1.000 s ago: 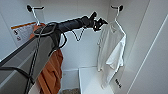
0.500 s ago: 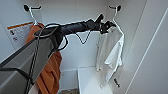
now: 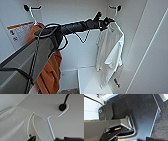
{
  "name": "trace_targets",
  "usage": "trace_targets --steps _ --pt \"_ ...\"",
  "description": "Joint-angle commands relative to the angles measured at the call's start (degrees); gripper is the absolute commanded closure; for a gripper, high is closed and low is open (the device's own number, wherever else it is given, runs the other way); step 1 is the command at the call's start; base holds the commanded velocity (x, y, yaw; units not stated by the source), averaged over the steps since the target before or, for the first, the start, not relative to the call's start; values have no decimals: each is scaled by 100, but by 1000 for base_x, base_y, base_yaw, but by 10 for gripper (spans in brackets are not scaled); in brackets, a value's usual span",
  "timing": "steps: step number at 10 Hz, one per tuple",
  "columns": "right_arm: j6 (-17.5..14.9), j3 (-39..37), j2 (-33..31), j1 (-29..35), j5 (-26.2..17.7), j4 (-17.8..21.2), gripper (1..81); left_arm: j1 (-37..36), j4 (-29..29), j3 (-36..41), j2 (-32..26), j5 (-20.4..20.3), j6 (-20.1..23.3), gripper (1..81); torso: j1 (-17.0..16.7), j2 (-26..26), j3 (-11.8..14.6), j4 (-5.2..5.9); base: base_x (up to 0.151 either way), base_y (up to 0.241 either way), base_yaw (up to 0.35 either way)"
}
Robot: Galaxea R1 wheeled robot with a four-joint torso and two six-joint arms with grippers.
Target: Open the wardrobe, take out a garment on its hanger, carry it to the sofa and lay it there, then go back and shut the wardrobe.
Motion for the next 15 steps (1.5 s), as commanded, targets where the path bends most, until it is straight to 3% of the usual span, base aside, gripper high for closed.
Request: trace_targets --steps 1,2,3,4,6,7,9,10,12,15 --pt "9 30 40 148 -272 73 10 -1134 68 -229 208 -55 -20 10 0 0 0 0 0 0 0" --pt "9 30 40 148 -264 74 10 -1134 68 -273 262 -72 -20 10 0 0 0 0 0 0 0" --pt "9 30 40 121 -264 82 10 -1143 68 -273 270 -116 -20 10 0 0 0 -333 0 0 0" --pt "9 30 40 104 -264 74 10 -1143 77 -282 270 -125 -20 10 0 0 0 -55 0 0 0" --pt "17 30 40 77 -264 82 10 -1143 86 -282 287 -151 -12 10 2 0 0 -190 0 0 0" --pt "18 30 40 77 -264 82 10 -1143 95 -256 297 -230 -20 10 0 0 0 -193 0 0 0" --pt "18 30 40 77 -211 82 10 -1143 95 -229 314 -239 -20 10 0 0 0 -687 0 0 0" --pt "9 30 40 77 -211 82 10 -1143 95 -212 323 -239 -12 10 0 0 0 -297 0 0 0" --pt "9 21 40 60 -203 73 10 -1134 112 -194 339 -265 -12 10 0 0 0 -551 0 0 0" --pt "9 30 40 7 -203 73 10 -1125 428 -352 339 -600 -12 10 0 0 0 -603 0 0 0"
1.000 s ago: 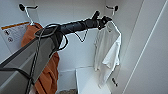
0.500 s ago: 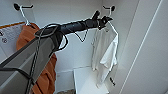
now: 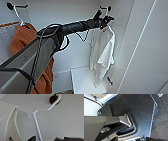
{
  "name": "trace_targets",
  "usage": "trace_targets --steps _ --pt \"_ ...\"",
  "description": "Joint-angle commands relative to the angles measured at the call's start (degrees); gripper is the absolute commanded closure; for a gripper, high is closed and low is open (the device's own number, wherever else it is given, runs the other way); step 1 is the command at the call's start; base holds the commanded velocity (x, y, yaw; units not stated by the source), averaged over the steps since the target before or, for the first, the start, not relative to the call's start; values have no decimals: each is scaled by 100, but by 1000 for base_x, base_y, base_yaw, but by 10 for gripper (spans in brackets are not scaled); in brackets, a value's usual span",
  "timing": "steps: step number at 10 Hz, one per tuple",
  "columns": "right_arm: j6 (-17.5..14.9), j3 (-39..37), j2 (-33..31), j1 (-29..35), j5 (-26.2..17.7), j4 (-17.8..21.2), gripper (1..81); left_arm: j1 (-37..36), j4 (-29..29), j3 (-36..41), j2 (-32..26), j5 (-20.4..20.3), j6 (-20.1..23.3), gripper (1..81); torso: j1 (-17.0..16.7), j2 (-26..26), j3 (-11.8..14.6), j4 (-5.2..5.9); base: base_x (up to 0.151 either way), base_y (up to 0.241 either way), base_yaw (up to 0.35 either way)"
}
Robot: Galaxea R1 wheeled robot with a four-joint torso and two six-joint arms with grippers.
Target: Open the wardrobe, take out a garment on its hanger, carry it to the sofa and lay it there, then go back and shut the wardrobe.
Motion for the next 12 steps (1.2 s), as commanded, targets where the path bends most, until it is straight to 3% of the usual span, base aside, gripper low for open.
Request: trace_targets --steps 1,12 --pt "4 30 29 106 -247 36 10 -1110 251 -120 264 -242 -13 10 0 0 0 0 0 0 0" --pt "13 30 29 114 -194 53 10 -986 525 -314 264 -305 -13 10 0 0 0 0 0 0 0"
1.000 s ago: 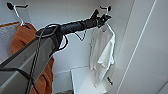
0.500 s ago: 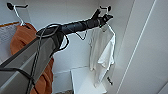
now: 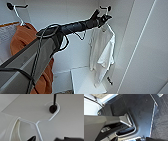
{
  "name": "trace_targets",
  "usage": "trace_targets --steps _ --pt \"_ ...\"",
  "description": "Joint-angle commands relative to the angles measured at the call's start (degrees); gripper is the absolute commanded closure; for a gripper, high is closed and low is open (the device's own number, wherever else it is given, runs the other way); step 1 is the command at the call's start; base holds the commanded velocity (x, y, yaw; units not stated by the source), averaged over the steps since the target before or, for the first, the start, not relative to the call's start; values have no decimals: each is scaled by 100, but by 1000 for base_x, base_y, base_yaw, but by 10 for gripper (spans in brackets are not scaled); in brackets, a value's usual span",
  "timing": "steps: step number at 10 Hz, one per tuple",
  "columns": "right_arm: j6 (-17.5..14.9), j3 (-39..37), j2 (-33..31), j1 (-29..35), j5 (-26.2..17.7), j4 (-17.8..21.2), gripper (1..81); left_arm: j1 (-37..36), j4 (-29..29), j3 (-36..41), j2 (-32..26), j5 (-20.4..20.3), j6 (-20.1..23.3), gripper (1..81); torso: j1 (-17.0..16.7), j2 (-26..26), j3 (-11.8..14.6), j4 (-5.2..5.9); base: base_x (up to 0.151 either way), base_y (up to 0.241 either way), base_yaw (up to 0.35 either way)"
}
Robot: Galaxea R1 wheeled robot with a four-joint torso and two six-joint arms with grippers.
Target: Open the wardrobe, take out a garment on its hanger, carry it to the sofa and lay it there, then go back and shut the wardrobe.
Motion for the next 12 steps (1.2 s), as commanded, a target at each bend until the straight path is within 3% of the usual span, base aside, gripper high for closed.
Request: trace_targets --steps 1,9,12 --pt "2 40 29 147 -272 97 10 -1035 114 -114 278 -11 -13 10 0 0 0 0 0 0 0" --pt "10 23 29 156 -272 97 10 -1009 114 466 278 -54 -22 10 0 0 0 0 0 0 0" --pt "2 32 29 156 -272 97 10 -1079 131 677 278 -283 -22 10 0 0 0 0 0 0 0"
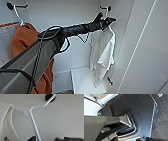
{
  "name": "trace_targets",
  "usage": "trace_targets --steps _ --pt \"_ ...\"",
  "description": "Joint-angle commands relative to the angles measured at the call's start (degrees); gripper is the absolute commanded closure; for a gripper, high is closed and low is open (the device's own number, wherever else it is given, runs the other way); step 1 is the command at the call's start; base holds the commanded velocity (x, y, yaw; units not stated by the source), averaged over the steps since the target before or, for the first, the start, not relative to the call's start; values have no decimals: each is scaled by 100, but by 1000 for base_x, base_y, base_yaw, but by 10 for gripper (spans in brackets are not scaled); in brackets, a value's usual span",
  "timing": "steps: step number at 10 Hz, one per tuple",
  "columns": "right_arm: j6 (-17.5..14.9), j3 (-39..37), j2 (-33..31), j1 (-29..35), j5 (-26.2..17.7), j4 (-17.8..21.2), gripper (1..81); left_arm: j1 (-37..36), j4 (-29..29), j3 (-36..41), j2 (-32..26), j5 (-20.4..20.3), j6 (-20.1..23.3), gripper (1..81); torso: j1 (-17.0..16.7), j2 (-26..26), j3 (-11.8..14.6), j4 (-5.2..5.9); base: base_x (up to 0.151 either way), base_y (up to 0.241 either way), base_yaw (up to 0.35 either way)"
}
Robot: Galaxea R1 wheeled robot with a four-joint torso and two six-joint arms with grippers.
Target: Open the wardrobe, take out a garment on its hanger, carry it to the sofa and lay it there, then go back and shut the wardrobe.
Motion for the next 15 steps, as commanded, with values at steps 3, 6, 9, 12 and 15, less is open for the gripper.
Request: trace_targets --steps 3,6,9,12,15 --pt "4 32 29 139 -277 58 10 -1213 166 280 278 -220 -20 10 0 0 0 0 0 0 0" --pt "4 41 29 139 -277 67 10 -1318 201 482 278 -431 -20 10 0 0 0 0 0 0 0" --pt "4 49 29 130 -277 67 10 -1318 210 614 278 -519 -29 811 0 0 0 0 0 0 0" --pt "4 41 29 103 -277 67 10 -1528 201 710 114 -598 -38 811 0 0 0 0 0 0 0" --pt "13 23 11 121 -268 76 10 -1731 201 1141 -607 -589 -73 811 2 0 0 0 0 0 0"
